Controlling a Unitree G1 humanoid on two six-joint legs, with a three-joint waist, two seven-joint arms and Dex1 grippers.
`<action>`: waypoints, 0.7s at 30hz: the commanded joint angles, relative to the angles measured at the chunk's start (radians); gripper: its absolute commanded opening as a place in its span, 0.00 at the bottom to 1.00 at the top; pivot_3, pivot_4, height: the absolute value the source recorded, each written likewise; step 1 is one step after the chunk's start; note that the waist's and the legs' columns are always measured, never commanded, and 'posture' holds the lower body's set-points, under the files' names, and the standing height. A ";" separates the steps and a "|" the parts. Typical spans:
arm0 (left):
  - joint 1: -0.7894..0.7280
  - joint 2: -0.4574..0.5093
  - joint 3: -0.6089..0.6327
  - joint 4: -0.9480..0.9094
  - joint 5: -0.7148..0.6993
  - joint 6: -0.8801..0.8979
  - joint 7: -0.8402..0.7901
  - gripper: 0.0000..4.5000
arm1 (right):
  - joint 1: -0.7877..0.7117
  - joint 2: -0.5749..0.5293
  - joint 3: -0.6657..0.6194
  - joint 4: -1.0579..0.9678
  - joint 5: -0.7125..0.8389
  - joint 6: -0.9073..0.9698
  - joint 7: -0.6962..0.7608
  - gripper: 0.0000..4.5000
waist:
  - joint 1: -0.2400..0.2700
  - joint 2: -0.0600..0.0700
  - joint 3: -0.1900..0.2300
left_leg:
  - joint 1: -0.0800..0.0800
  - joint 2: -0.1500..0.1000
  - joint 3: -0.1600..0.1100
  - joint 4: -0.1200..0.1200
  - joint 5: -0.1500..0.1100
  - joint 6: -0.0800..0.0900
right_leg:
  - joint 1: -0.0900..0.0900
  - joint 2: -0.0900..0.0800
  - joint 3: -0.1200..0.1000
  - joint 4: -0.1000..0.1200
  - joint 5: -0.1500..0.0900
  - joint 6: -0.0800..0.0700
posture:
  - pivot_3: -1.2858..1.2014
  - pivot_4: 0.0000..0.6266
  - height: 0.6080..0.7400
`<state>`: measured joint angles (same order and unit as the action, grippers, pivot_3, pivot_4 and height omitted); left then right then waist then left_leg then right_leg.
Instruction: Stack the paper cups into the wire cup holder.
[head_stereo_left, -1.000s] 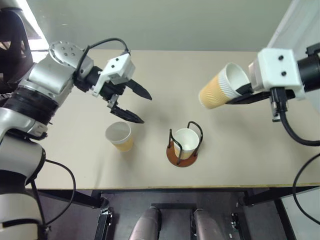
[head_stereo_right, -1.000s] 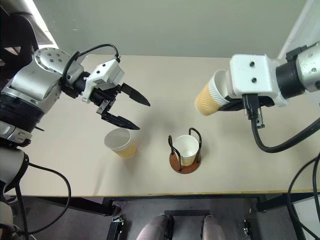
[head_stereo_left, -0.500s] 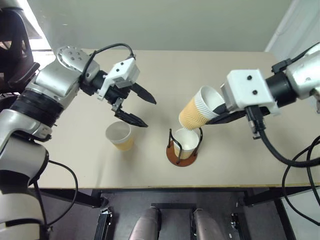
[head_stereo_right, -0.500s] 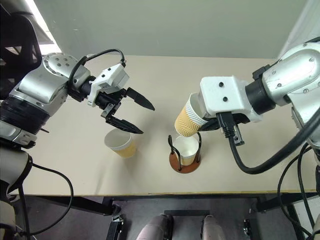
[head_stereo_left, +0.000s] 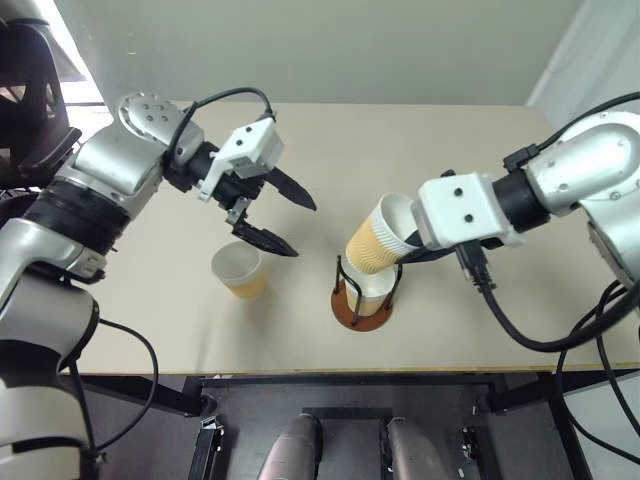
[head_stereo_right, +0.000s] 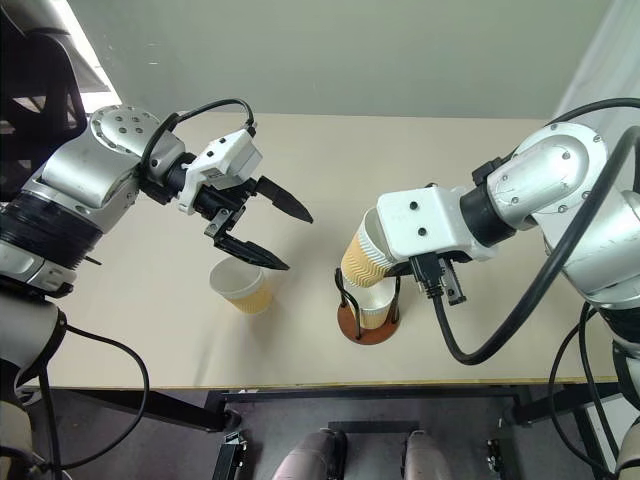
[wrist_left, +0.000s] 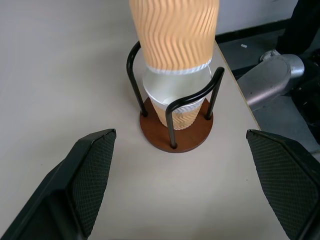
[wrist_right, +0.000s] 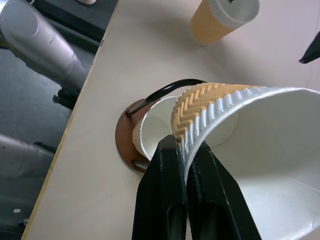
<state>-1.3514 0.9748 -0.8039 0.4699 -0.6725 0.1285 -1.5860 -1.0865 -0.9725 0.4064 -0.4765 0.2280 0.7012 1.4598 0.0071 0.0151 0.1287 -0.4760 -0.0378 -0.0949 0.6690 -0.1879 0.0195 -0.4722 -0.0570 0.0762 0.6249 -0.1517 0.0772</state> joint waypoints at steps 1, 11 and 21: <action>-0.006 0.024 0.023 -0.032 -0.015 0.000 -0.028 1.00 | 0.008 0.007 0.012 0.000 -0.038 -0.042 -0.010 0.02 | 0.000 0.000 0.000 | 0.000 0.000 0.000 0.000 0.000 0.000 | 0.000 0.001 0.000 0.001 0.000 0.000 | 0.52 0.24 1.00; -0.011 0.087 0.001 -0.097 -0.025 0.005 -0.028 1.00 | 0.038 0.034 0.039 0.022 -0.099 -0.117 0.001 0.02 | -0.003 0.000 0.000 | 0.002 0.001 0.001 -0.001 0.001 -0.001 | 0.000 0.001 0.001 0.002 -0.001 -0.001 | 0.52 0.24 1.00; -0.008 0.166 0.044 -0.127 -0.026 0.035 -0.028 1.00 | 0.045 0.074 0.053 0.057 -0.144 -0.178 0.009 0.02 | -0.005 0.000 0.000 | 0.003 0.001 0.000 -0.003 0.001 -0.002 | 0.000 0.001 0.001 0.002 -0.002 -0.004 | 0.52 0.24 1.00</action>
<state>-1.3488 1.1231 -0.8034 0.3551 -0.6831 0.1526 -1.5861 -1.0328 -0.9013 0.4636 -0.4167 0.0941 0.5436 1.4651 0.0018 0.0147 0.1285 -0.4725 -0.0367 -0.0944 0.6653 -0.1873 0.0178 -0.4718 -0.0557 0.0769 0.6268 -0.1537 0.0736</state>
